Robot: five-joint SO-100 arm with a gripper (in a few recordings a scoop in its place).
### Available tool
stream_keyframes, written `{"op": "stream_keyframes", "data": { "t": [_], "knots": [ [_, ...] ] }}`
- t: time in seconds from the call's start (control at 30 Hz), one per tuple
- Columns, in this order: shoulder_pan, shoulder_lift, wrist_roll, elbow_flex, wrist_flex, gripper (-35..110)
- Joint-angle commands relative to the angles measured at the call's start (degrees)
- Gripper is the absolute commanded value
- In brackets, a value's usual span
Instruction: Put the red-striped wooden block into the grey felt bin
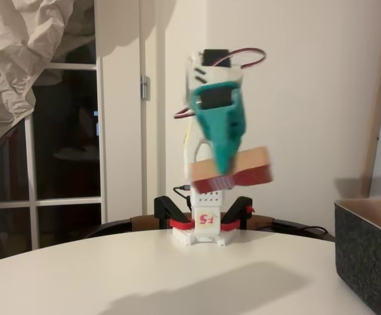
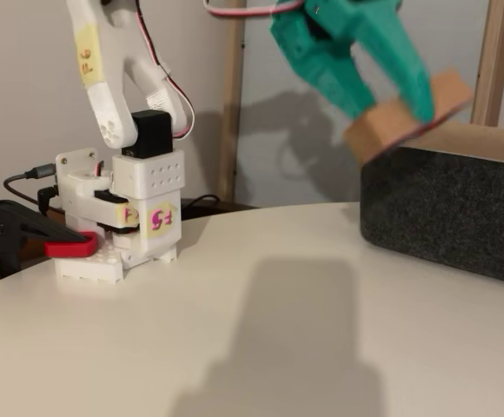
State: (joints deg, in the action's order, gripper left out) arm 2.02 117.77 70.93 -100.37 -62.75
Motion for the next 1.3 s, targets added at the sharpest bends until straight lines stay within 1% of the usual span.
{"op": "stream_keyframes", "data": {
  "t": [0.0, 0.37, 0.67, 0.8, 0.97, 1.27],
  "knots": [
    [-3.34, 3.60, 0.18, 3.25, 2.29, 7],
    [-21.18, -1.41, -2.99, 11.16, 5.89, 7],
    [-32.70, -15.38, -10.02, 20.39, 7.47, 7],
    [-35.77, -22.32, -14.41, 24.61, 8.61, 6],
    [-37.71, -27.86, -19.86, 25.40, 11.78, 7],
    [-38.23, -28.21, -25.14, 24.87, 8.53, 24]
  ]
}}
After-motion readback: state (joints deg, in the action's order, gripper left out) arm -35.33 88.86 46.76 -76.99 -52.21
